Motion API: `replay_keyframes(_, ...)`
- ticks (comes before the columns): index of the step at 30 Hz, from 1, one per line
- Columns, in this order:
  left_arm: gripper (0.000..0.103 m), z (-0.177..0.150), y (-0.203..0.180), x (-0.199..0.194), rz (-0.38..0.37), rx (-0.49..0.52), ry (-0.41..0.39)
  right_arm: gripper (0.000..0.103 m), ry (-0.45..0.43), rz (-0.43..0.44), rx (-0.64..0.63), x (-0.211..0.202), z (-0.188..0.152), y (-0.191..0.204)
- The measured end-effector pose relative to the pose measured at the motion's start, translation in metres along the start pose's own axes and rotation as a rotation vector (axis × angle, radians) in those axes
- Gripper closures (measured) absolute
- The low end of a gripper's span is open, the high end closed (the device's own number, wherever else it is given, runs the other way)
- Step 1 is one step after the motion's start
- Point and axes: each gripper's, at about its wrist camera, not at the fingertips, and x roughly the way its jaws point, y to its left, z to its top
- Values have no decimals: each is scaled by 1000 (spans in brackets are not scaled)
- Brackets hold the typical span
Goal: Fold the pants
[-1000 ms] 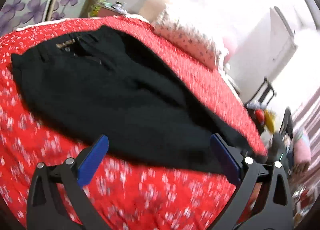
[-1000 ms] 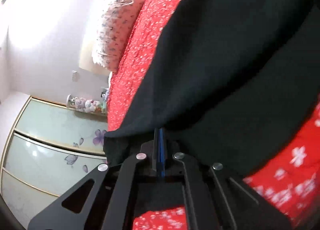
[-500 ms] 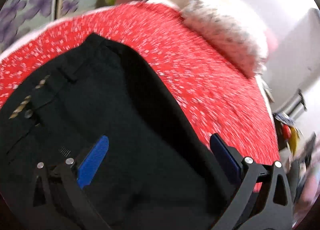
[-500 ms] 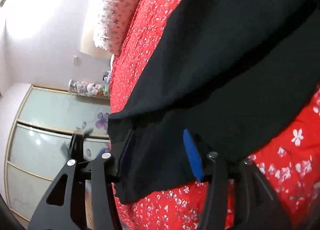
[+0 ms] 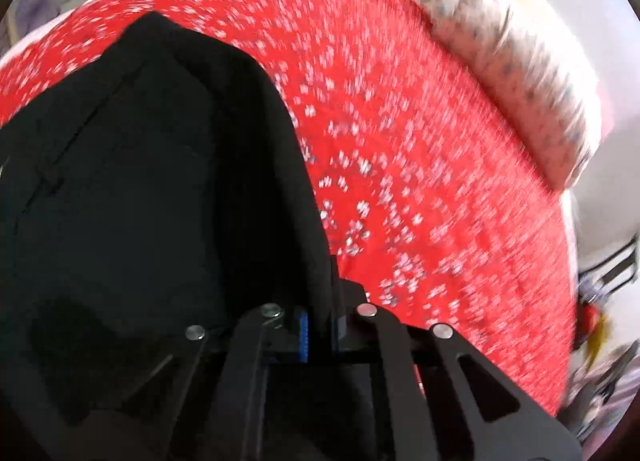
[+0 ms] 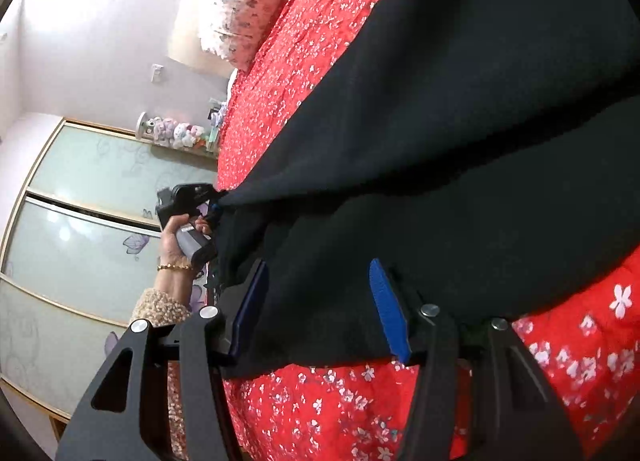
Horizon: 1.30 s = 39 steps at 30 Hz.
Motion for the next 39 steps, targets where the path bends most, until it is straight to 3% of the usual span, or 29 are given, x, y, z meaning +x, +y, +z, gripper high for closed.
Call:
replay_keyframes(7, 97, -29, 7, -85, -55, 82, -161, 44, -93, 16, -32, -36, 11, 4)
replay_keyframes(12, 96, -81, 24, -162, -68, 195, -280, 44, -185, 6, -92, -63, 19, 15)
replay_keyframes(18, 95, -152, 78, -221, -155, 117, -304, 44, -209, 11, -159, -80, 18, 28)
replay_keyframes(21, 95, -191, 111, -237, -164, 63, -347, 43, -191, 10, -179, -86, 17, 37)
replay_keyframes(23, 94, -209, 136, -231, -140, 25, -347, 35, -188, -12, -186, -90, 18, 43)
replay_keyframes(28, 93, -216, 154, -194, -116, 19, -286, 26, -218, -48, -153, -124, 19, 34)
replay_keyframes(30, 85, -213, 155, -191, -126, 23, -282, 26, -235, -55, -121, -137, 23, 20)
replay_keyframes(31, 72, -211, 153, -190, -137, 23, -281, 28, -241, -58, -104, -142, 27, 13)
replay_keyframes(32, 60, -209, 154, -191, -139, 21, -289, 38, -252, -63, -86, -145, 30, 6)
replay_keyframes(34, 52, -211, 154, -194, -118, 24, -317, 47, -261, -94, -38, -152, 34, -11)
replay_keyframes(39, 42, -213, 157, -197, -96, 64, -309, 54, -219, -107, 75, -141, 43, -46)
